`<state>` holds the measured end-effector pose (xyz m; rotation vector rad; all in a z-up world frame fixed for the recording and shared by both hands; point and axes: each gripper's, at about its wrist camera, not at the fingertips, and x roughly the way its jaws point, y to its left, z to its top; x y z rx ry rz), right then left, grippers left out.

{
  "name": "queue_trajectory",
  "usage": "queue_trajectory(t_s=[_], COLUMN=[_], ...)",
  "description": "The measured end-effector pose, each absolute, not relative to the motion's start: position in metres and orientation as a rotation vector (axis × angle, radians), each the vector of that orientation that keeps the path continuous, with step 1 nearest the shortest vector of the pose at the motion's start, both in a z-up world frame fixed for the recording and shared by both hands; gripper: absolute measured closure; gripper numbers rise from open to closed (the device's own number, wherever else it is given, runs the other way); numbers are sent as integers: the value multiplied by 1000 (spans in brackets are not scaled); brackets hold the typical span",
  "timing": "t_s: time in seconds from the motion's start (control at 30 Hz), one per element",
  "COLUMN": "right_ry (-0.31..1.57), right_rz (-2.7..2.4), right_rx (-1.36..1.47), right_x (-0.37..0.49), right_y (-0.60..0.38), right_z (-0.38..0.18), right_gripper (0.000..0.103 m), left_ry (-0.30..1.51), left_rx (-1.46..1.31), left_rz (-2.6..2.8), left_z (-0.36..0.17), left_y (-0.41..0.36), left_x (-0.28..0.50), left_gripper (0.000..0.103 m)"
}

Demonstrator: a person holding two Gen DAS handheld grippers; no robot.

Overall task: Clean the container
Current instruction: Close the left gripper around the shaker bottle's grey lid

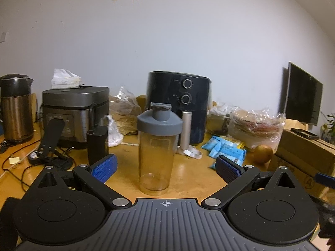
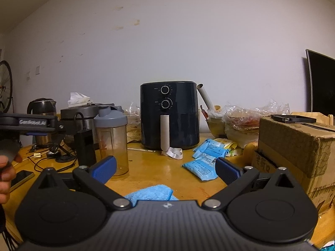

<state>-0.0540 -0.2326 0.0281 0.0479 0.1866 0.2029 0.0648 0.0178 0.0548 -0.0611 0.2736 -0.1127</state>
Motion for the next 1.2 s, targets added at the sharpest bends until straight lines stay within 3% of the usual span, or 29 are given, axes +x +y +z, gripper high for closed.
queue_trajectory(t_s=[1.2], right_ry=[180], right_rz=[207], right_rx=[106], right_x=[-57], right_y=[-246], right_z=[28], right_gripper=[0], left_ry=[263], left_rx=[10], left_rz=[-152], left_z=[49], left_y=[9], left_x=[113], left_gripper=[0])
